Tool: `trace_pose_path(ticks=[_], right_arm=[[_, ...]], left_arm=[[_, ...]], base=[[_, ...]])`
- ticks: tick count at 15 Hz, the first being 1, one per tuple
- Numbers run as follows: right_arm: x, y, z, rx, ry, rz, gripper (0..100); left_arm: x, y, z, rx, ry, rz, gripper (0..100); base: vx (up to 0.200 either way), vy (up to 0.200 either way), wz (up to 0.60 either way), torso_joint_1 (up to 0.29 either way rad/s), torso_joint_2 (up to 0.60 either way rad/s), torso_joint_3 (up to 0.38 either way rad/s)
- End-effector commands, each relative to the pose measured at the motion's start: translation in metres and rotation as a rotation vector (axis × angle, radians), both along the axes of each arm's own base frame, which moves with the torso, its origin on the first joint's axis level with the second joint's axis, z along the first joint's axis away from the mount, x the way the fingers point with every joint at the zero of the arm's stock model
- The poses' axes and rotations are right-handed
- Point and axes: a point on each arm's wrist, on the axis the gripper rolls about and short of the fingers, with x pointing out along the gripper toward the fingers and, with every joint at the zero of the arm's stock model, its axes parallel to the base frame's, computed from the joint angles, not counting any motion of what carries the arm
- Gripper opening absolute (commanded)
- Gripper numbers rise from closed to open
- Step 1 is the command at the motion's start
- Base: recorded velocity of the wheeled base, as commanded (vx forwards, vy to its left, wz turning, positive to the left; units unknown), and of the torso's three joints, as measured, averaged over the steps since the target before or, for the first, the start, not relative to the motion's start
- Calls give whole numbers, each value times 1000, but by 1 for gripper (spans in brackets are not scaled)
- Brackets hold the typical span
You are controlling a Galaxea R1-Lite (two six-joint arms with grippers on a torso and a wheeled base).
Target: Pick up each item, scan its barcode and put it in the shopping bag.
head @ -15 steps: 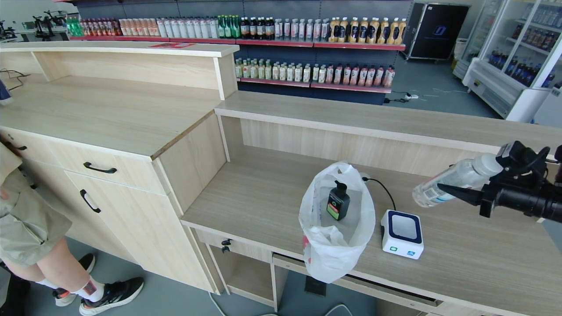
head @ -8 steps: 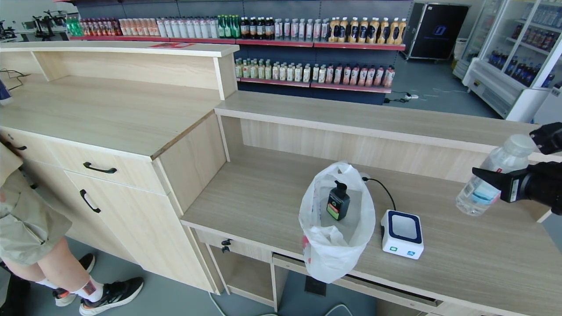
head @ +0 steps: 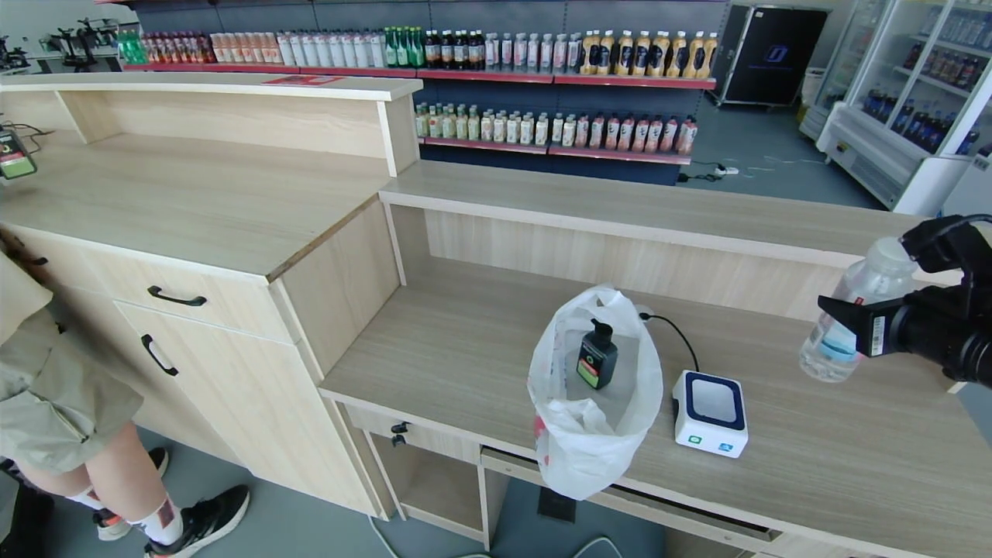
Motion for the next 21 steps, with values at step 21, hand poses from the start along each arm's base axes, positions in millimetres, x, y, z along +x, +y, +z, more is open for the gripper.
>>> trace_pose_path(ticks=[21], right_arm=[[65,146,-118,106,-27,440,0]], left_arm=[[0,0,0,0,0,0,100]], base=[[0,0,143,1,0,1]])
